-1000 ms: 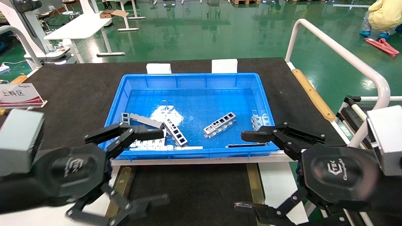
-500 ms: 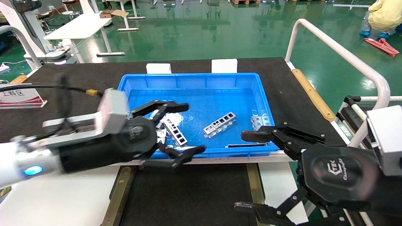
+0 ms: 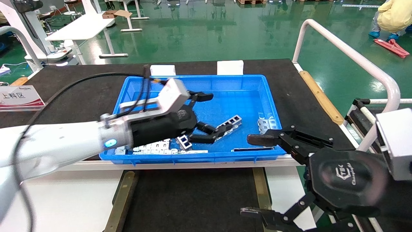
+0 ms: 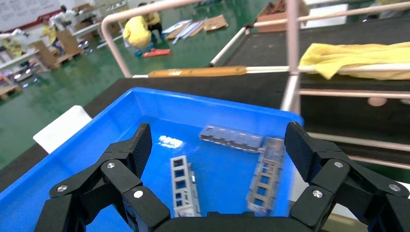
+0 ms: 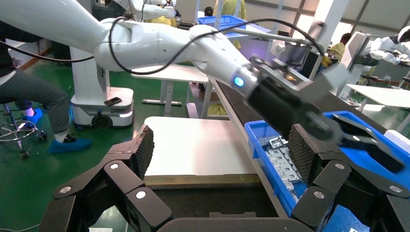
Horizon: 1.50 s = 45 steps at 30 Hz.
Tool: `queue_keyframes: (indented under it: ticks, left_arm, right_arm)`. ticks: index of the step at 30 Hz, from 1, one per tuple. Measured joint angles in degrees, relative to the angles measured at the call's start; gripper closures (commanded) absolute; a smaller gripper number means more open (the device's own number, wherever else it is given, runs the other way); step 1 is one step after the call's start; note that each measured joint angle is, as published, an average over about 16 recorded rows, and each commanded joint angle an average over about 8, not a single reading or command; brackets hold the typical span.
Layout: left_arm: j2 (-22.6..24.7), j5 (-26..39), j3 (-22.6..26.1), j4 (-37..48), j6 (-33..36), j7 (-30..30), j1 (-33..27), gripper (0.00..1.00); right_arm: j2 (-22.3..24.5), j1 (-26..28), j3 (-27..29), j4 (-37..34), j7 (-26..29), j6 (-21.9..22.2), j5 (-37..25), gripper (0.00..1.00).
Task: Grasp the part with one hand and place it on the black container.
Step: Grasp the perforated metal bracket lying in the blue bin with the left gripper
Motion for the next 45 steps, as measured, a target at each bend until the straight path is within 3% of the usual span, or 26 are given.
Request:
queue_keyframes:
  ticks: [13, 28, 29, 31, 36, 37, 39, 45]
  left_arm:
    - [11.24, 2.30, 4.82, 18.69, -11.27, 6.65, -5.73, 0.00]
    - [12.59, -4.21, 21.00, 17.27, -24.64, 2.98, -5.76, 0.00]
    - [12.58, -4.71, 22.06, 17.06, -25.43, 2.59, -5.81, 0.03]
    - [12.55, -5.77, 24.08, 16.67, -26.89, 1.83, -5.89, 0.20]
    - [12.49, -8.44, 28.47, 16.05, -29.77, 0.30, -6.07, 0.82]
    - [12.47, -8.97, 29.24, 15.99, -30.22, 0.08, -6.10, 0.91]
    - [12.45, -10.01, 30.69, 15.91, -30.98, -0.31, -6.15, 1.00]
    - [12.39, -12.94, 34.29, 15.97, -32.58, -0.87, -6.20, 1.00]
  right_arm:
    - [0.01, 0.01, -0.03, 0.00, -0.01, 0.01, 0.02, 0.00]
    - [0.03, 0.01, -0.06, 0.00, -0.03, 0.03, 0.04, 0.00]
    - [0.03, 0.02, -0.07, 0.00, -0.03, 0.03, 0.04, 0.04]
    - [0.03, 0.02, -0.07, 0.00, -0.03, 0.03, 0.05, 0.27]
    - [0.03, 0.02, -0.08, 0.00, -0.04, 0.03, 0.06, 0.89]
    - [0.03, 0.02, -0.08, 0.00, -0.04, 0.04, 0.06, 0.98]
    - [0.04, 0.02, -0.09, 0.00, -0.04, 0.04, 0.06, 1.00]
    - [0.04, 0.02, -0.10, 0.00, -0.05, 0.04, 0.07, 1.00]
